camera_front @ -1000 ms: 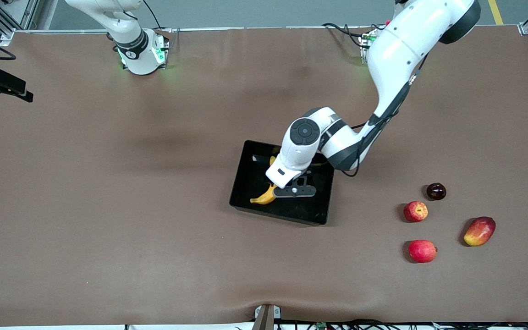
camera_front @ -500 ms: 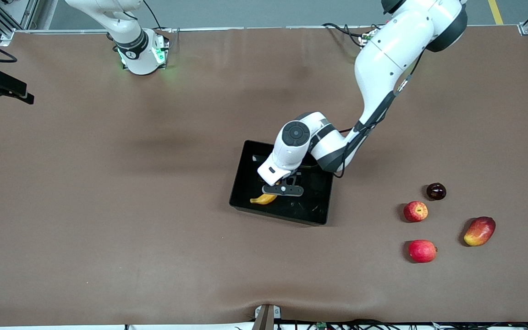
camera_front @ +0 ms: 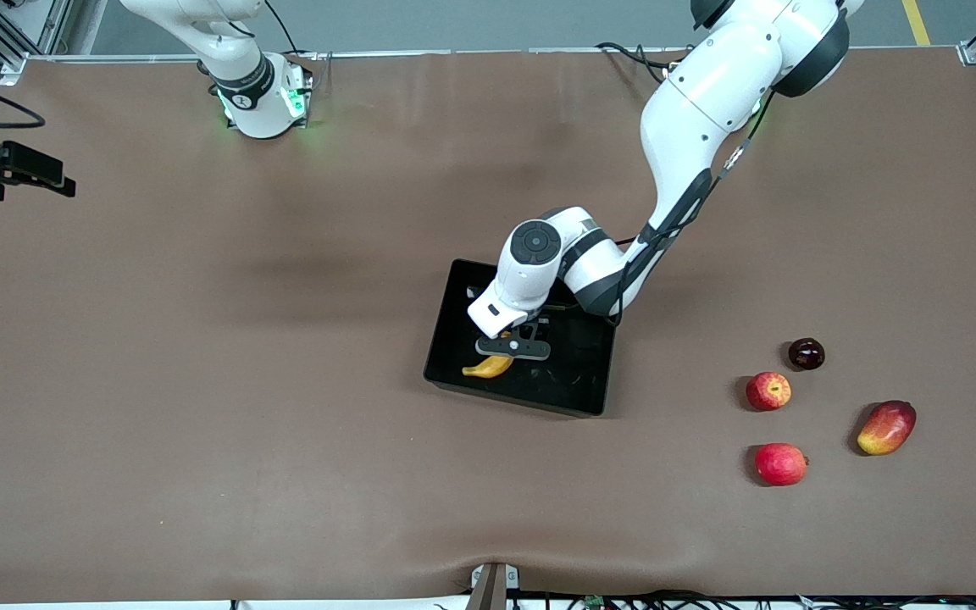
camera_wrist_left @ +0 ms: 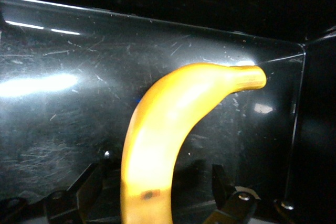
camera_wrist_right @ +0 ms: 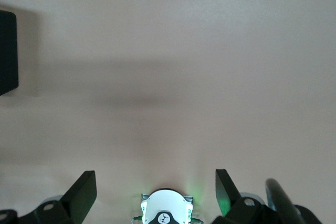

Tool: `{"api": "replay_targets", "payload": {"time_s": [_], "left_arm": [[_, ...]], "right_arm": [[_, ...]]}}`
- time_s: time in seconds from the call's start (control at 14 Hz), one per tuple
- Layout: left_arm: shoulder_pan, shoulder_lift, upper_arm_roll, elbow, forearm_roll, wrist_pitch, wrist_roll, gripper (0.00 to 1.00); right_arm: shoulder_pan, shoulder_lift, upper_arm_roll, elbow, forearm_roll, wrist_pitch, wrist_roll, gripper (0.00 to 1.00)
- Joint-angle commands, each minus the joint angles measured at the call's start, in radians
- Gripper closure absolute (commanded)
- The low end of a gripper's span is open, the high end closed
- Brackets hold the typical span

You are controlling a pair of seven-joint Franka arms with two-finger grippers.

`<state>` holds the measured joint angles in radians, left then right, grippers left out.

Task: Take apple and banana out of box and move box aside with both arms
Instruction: 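Lower the left gripper and grasp the yellow banana in the tray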

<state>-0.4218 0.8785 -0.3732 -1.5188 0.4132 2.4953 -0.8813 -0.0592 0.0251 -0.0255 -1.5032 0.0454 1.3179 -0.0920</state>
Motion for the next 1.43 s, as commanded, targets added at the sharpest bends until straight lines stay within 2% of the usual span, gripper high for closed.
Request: {"api": "replay_targets", "payload": {"time_s": [0.0,0.07,0.29,0.36,0.57,0.79,1.0,1.14,1.36], "left_arm": [[-0.009,0.019,0.008,0.023,0.027,0.016,-0.002,0.23],[-0.009,0.02,0.008,0.023,0.027,0.016,-0.002,0.38],[-0.006,0.01,0.008,0.023,0.032,0.014,-0.005,0.92],[-0.003,0.004,0.008,0.025,0.032,0.014,-0.004,1.0],[0.009,-0.012,0.008,0.031,0.03,0.013,-0.001,1.0],[0.011,-0.041,0.008,0.075,0.021,-0.025,-0.002,1.0],[0.043,-0.122,-0.003,0.08,0.016,-0.156,-0.001,1.0],[0.083,-0.194,-0.009,0.077,0.013,-0.237,0.019,1.0],[0.182,-0.272,-0.021,0.069,-0.078,-0.32,0.167,1.0]], "right_arm": [[-0.011,0.022,0.002,0.024,-0.002,-0.014,-0.008,0.0],[-0.008,0.022,0.002,0.023,-0.002,-0.014,-0.006,0.0],[-0.004,0.021,0.002,0.018,-0.002,-0.014,-0.006,0.0],[-0.001,0.021,0.002,0.017,-0.002,-0.017,-0.006,0.0],[0.004,0.022,0.004,0.017,-0.009,-0.02,-0.011,0.0],[0.016,0.027,0.006,0.012,-0.007,-0.023,0.006,0.0],[0.045,0.027,0.006,0.015,0.004,-0.02,0.037,0.0],[0.09,0.033,0.007,0.023,0.051,-0.009,0.127,0.0],[0.147,0.044,0.006,0.024,0.096,0.033,0.247,0.0]]}}
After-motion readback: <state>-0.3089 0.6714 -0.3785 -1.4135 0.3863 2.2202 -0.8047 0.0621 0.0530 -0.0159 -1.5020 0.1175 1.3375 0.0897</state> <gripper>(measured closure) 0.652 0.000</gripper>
